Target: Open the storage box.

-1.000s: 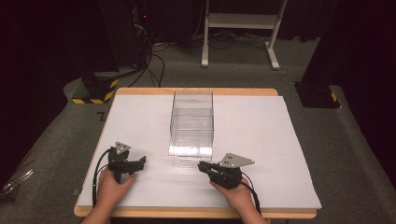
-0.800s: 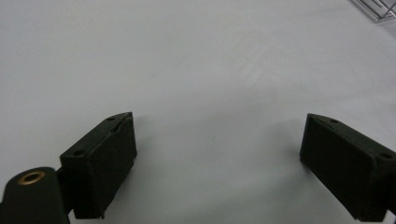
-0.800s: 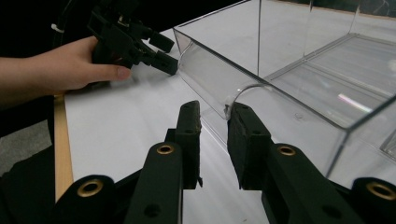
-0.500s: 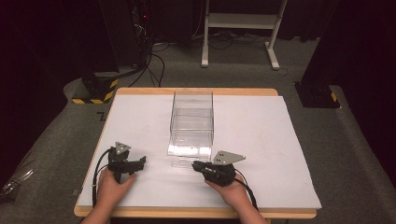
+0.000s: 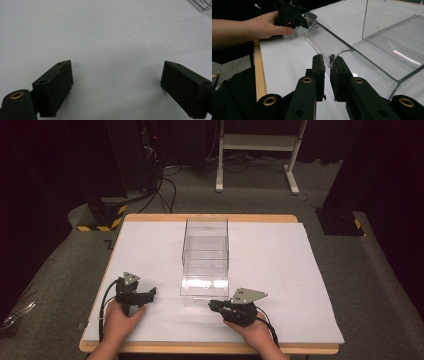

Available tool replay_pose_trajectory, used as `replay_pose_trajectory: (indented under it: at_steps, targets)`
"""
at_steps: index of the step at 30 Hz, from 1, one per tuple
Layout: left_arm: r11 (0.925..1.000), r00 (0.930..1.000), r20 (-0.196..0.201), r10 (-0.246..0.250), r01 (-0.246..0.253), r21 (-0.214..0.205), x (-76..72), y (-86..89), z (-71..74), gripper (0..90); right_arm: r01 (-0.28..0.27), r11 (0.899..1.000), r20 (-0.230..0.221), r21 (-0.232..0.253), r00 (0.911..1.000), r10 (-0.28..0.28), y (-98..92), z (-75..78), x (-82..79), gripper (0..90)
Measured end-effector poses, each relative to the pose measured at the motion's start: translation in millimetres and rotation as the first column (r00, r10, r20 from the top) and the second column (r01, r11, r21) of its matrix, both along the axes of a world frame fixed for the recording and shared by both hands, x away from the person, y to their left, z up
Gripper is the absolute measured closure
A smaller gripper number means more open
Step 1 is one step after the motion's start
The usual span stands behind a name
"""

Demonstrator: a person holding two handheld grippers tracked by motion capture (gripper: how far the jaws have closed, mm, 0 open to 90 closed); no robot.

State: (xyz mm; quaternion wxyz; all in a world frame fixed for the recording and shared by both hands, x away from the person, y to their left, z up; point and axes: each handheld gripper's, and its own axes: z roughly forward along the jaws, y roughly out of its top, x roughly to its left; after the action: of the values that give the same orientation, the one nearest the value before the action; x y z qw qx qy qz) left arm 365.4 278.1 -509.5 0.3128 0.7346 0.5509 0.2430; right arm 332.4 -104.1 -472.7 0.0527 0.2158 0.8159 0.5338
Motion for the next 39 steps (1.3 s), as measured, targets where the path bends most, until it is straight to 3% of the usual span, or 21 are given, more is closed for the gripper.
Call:
replay_pose_trajectory:
  at_steps: [15,31,34,39]
  targets:
    - [1.0000,1.0000,0.001,-0.001,0.001,0.000,0.0,0.0,0.0,11.0,-0.030,0.999,0.013,0.023,0.9995,0.029,-8.3,-2.9,-19.0,82.0]
    - [1.0000,1.0000,0.001,-0.001,0.001,0.001,0.0,0.0,0.0,11.0,-0.032,0.999,0.036,0.038,0.9989,0.031,-3.4,-5.3,-19.1,81.8]
    - [1.0000,1.0000,0.001,0.000,0.000,0.000,0.0,0.0,0.0,11.0,-0.023,0.999,0.033,0.046,0.9992,0.021,-4.1,-3.4,-19.7,73.5]
    - [1.0000,1.0000,0.001,-0.001,0.001,0.001,0.0,0.0,0.0,11.0,0.000,0.998,0.044,0.056,0.9990,-0.003,-15.1,2.0,-22.8,72.1]
